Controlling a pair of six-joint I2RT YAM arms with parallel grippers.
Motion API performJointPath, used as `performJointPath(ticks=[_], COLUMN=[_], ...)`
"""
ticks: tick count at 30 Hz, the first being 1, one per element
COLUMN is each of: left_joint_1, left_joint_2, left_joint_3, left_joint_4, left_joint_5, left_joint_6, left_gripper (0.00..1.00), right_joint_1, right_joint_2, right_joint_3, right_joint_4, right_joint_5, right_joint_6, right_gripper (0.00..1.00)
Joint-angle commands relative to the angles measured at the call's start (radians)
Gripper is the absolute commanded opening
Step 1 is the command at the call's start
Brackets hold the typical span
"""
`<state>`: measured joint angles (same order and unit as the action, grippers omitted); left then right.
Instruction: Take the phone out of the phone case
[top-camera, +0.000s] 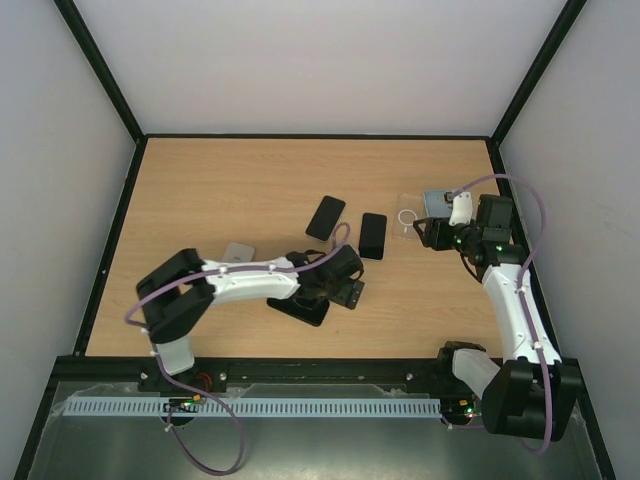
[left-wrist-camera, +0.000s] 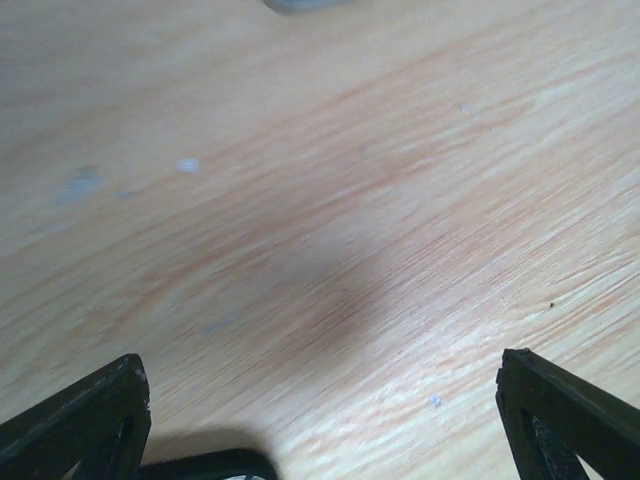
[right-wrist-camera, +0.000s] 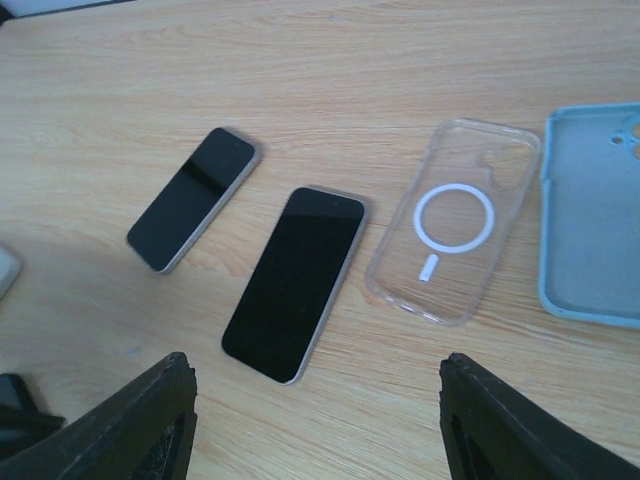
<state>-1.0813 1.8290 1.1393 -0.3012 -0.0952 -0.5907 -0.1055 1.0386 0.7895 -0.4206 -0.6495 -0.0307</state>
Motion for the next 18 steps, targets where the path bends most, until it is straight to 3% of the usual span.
performJointPath(ticks=[1, 5, 7, 11, 14, 18], left_joint_1=[0.013, 0.024, 0.067, 0.253, 0.387, 0.477], left_joint_2=[-0.185, -0.349, -0.447, -0.654, -0.807, -1.009], left_joint_3=[-0.045, -0.129, -0.190, -0.330, -0.372, -0.416], left_joint_4=[-0.129, -0.278, -0.284, -0.205, -0.170, -0.138], left_joint_5=[-0.179, -0.365, -0.384, -0.255, -0.180, -0.251], left_joint_6=[-0.100, -0.209, -0.204, -0.168, -0.068, 0.017], left_gripper=[0.95, 0.99, 1.00, 1.00, 1.00, 1.00], right_joint_1=[-0.003, 0.001, 0.049, 0.290, 0.509, 0.738], right_joint_2=[-0.042, -0.042, 0.005, 0.114, 0.208, 0.335], right_joint_3=[0.014, 0.041, 0.099, 0.189, 0.230, 0.276], right_joint_4=[-0.047, -0.095, -0.180, -0.281, -0.346, -0.369], right_joint_5=[-0.110, -0.198, -0.221, -0.089, -0.007, 0.124], right_joint_6=[-0.119, -0.214, -0.284, -0.334, -0.362, -0.324], right_gripper=[0.65, 0.66, 0.66, 0.69, 0.62, 0.73])
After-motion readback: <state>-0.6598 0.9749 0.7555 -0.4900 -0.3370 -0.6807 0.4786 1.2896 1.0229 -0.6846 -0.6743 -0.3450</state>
